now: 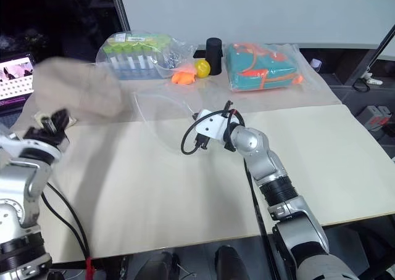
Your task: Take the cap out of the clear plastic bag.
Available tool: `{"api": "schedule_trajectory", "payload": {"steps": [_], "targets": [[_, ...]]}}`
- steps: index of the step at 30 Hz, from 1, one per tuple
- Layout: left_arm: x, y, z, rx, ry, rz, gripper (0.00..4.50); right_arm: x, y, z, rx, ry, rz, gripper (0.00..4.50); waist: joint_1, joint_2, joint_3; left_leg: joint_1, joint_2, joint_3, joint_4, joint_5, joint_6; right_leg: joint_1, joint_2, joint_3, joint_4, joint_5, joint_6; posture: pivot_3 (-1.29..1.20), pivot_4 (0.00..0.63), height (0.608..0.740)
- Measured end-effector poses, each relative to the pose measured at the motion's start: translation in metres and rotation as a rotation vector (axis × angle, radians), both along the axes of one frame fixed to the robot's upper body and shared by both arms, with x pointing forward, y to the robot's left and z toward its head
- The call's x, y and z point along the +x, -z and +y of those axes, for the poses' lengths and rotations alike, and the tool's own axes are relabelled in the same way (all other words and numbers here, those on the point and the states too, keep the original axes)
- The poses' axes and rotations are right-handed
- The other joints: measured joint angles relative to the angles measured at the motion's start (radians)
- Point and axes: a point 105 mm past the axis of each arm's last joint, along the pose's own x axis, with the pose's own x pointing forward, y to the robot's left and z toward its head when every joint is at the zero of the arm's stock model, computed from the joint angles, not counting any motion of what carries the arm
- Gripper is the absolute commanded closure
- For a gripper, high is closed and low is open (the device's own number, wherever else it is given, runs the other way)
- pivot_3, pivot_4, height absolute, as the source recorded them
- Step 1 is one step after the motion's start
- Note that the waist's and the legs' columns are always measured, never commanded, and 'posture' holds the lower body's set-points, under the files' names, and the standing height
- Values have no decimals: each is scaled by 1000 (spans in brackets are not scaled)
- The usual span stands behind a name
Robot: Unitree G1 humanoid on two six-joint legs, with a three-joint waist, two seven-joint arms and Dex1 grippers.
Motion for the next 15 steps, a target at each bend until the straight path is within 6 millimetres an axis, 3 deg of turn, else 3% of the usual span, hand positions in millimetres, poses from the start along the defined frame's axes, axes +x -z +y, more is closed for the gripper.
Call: {"api": "schedule_trajectory", "payload": {"steps": [3, 6, 9, 11, 15], "targets": [[-5, 26, -2, 15, 26, 90, 2027, 1, -1, -3, 2, 13, 4, 4500, 9, 0, 0, -1, -1, -1, 0, 0, 0, 0, -1, -1, 0, 0, 0, 0, 150, 740], [-7, 24, -12, 50, 80, 82, 1024, -1, -3, -1, 5, 6, 0, 4500, 21, 0, 0, -1, -1, -1, 0, 0, 0, 0, -1, -1, 0, 0, 0, 0, 150, 740], [-10, 9, -18, 127, 137, 45, 43, -1, -4, 0, 13, 0, 1, 4500, 25, 0, 0, 0, 0, -1, 0, 0, 0, 0, -1, -1, 0, 0, 0, 0, 150, 740], [-12, -4, -16, 204, 151, 22, 43, -1, -4, 0, 19, -2, 5, 4500, 25, 0, 0, 0, 0, -1, 0, 0, 0, 0, 0, -1, 0, 0, 0, 0, 150, 740], [-33, -57, -12, 675, 205, -31, 43, 3, -6, -1, 150, 11, 130, 4500, 8, -2, 1, -1, 1, -1, 0, 0, 0, -1, 2, -1, -1, 0, -1, 0, 150, 740]]}}
